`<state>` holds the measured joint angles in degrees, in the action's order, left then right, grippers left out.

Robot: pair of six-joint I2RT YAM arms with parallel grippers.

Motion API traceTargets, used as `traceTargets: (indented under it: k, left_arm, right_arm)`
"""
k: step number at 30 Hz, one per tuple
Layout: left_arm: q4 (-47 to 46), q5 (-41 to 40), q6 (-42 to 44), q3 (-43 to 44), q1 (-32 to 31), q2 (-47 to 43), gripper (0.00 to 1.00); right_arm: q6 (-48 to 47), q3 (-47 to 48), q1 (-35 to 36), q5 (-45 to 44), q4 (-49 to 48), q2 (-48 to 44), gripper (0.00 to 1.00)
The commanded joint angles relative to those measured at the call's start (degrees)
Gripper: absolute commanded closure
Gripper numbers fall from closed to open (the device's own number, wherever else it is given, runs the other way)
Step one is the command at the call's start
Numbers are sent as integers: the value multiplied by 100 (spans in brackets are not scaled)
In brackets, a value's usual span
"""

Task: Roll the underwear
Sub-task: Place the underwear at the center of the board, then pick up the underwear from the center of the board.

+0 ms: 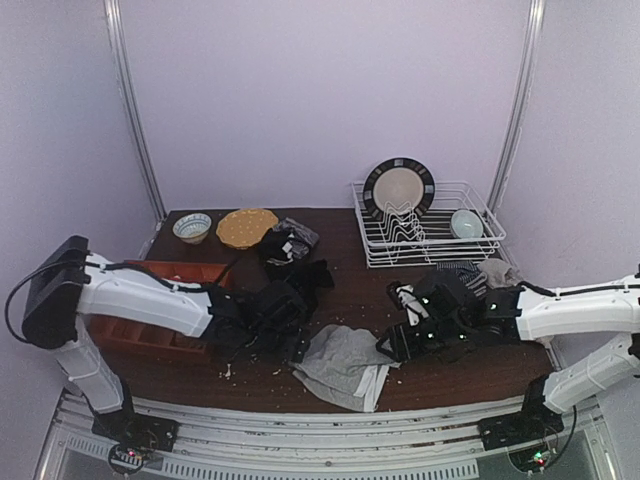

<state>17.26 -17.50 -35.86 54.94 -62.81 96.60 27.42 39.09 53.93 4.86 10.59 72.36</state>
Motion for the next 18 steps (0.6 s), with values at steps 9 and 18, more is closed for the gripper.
traceTargets:
  k: [9, 18]
  left_arm:
    - [-745, 1417, 283, 1435, 1732, 1833, 43]
    - [-488, 1367, 740, 2448, 2353, 2353, 45]
  right_arm:
    - [-400, 6, 1045, -274, 211, 293, 49]
    - [-205, -416, 1170, -112, 232, 170, 49]
